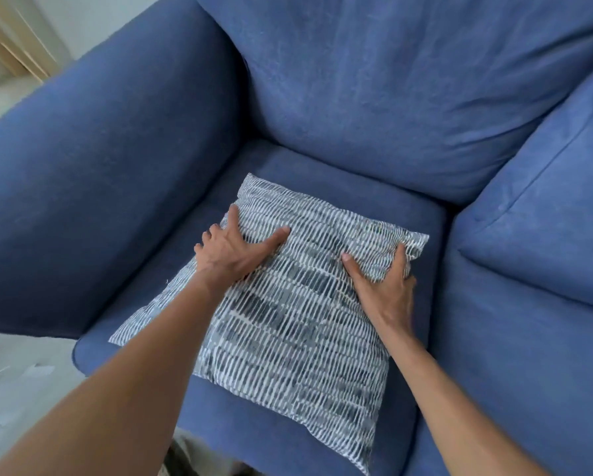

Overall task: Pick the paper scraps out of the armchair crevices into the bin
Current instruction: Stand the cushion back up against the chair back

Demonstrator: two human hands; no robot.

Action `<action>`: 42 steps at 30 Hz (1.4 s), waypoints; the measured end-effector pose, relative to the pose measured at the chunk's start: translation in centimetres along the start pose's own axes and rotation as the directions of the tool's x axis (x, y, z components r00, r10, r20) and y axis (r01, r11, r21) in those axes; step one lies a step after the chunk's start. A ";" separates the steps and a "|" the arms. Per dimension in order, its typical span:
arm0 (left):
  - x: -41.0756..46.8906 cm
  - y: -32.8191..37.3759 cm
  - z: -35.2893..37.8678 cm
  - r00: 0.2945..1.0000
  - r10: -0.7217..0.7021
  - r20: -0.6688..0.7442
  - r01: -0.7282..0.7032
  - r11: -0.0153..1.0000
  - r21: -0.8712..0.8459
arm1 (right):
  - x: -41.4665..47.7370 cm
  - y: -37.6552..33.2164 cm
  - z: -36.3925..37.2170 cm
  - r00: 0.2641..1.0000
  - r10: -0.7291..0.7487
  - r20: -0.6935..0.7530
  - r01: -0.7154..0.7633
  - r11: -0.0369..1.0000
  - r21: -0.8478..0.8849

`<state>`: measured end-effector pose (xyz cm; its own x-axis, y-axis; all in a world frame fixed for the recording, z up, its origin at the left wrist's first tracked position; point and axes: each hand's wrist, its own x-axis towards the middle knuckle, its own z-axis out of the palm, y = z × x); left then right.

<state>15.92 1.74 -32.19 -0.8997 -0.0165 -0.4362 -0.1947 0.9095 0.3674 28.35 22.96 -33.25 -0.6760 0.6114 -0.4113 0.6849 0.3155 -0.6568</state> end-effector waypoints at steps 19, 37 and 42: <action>3.1 7.4 -8.2 0.972 0.175 -0.159 -0.223 0.899 -0.376 | 3.5 -8.9 -4.4 0.869 -0.351 -0.349 0.408 0.907 0.103; 10.1 13.8 -9.7 0.886 0.401 -0.232 -0.463 0.774 -0.431 | 11.4 -14.9 -8.0 0.719 -0.429 -0.547 0.474 0.878 -0.066; 11.3 14.1 -9.6 0.880 0.421 -0.219 -0.474 0.759 -0.446 | 11.7 -14.7 -7.5 0.720 -0.423 -0.550 0.462 0.884 -0.076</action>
<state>-0.73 10.41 -24.00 -0.9595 0.2772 -0.0496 0.1042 0.5131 0.8520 12.40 30.95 -23.68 -0.6272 0.7058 0.3293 0.3137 0.6160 -0.7226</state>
